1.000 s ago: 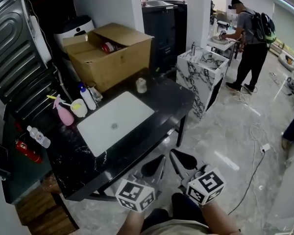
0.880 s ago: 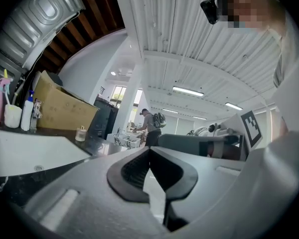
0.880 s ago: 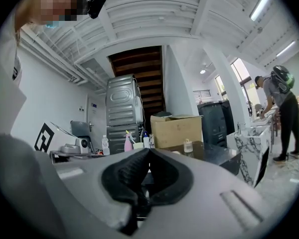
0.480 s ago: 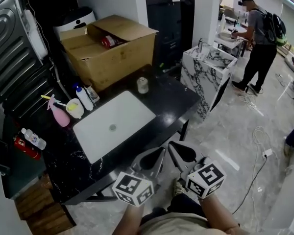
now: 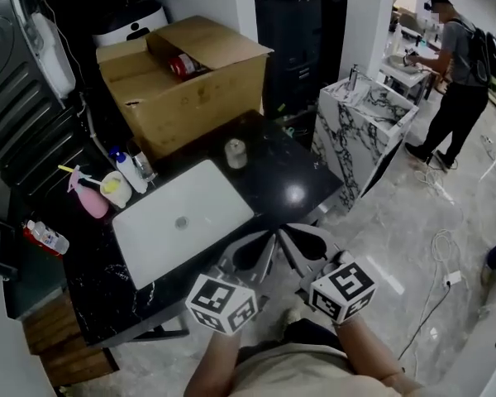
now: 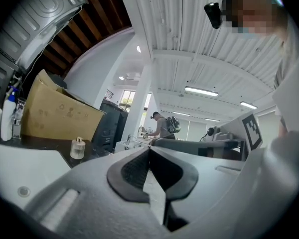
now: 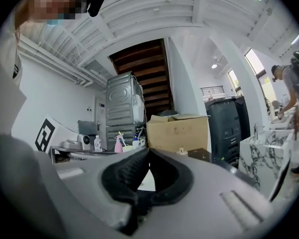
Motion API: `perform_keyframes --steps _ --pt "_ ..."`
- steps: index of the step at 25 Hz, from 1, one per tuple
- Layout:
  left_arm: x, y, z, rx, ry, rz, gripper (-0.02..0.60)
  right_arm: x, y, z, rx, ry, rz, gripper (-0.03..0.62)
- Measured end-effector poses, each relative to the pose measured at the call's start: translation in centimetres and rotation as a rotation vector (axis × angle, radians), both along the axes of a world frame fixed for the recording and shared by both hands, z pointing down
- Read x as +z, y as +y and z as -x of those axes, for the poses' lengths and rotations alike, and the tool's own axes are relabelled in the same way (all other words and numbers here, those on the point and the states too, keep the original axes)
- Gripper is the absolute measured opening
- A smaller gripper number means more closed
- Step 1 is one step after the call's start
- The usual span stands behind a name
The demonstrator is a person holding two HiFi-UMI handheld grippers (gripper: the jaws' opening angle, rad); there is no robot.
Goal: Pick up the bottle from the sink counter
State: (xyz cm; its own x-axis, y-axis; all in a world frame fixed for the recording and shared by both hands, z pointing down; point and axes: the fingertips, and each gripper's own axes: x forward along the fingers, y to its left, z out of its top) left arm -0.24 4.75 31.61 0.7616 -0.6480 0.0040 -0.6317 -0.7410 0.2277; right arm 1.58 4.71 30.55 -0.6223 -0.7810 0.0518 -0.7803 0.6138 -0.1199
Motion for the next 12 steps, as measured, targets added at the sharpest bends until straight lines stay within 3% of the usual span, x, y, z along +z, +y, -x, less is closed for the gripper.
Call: perform_keyframes --steps 4,12 --pt "-0.5 -2.4 -1.8 -0.036 0.042 0.011 0.006 -0.1 -2.2 -2.0 -0.043 -0.002 -0.004 0.002" --pt "0.1 -4.3 -4.7 -0.101 0.010 0.025 0.006 0.7 -4.4 -5.6 -0.086 -0.031 0.016 0.002"
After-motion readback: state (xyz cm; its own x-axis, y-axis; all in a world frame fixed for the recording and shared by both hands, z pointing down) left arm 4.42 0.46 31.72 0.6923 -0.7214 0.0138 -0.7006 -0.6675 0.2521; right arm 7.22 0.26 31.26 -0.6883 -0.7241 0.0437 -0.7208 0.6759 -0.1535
